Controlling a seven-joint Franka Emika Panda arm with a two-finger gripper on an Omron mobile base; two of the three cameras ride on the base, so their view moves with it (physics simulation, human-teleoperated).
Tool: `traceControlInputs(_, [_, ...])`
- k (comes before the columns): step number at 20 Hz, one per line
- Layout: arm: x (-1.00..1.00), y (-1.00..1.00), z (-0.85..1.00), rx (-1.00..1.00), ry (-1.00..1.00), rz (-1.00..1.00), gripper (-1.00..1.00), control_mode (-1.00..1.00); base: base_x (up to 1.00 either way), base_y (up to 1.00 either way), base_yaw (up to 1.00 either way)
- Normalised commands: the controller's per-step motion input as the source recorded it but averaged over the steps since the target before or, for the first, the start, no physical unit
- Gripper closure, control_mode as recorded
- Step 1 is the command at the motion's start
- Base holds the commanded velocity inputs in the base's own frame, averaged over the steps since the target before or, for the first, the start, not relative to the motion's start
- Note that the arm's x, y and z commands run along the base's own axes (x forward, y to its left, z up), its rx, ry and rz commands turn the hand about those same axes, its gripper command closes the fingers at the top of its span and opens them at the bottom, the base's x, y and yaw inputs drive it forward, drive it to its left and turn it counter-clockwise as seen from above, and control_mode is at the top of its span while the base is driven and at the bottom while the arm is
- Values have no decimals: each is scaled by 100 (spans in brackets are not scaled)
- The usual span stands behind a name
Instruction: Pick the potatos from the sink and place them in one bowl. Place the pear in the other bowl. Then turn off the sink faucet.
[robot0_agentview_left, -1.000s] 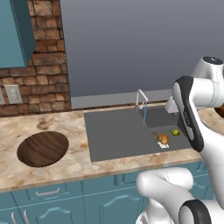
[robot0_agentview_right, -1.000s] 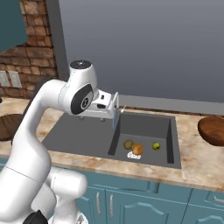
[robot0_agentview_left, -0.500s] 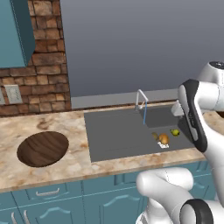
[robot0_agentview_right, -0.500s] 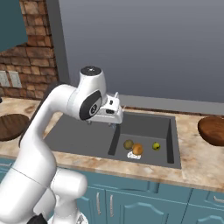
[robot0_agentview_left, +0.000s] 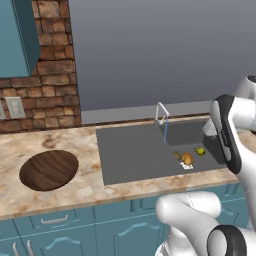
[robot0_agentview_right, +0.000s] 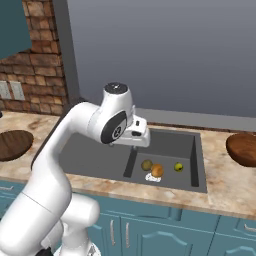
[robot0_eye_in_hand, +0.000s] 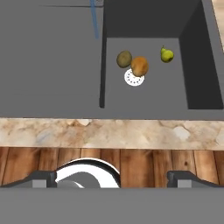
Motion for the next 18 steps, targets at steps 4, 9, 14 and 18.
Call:
traceControlInputs(4, [0, -20, -24, 0, 0, 0, -100, -100, 0, 0, 0])
traceControlInputs(9, [0, -12, -31, 0, 0, 0, -100, -100, 0, 0, 0])
traceControlInputs(14, [0, -5, -33, 0, 0, 0, -100, -100, 0, 0, 0])
traceControlInputs(18, [0, -6, -34, 0, 0, 0, -100, -100, 0, 0, 0])
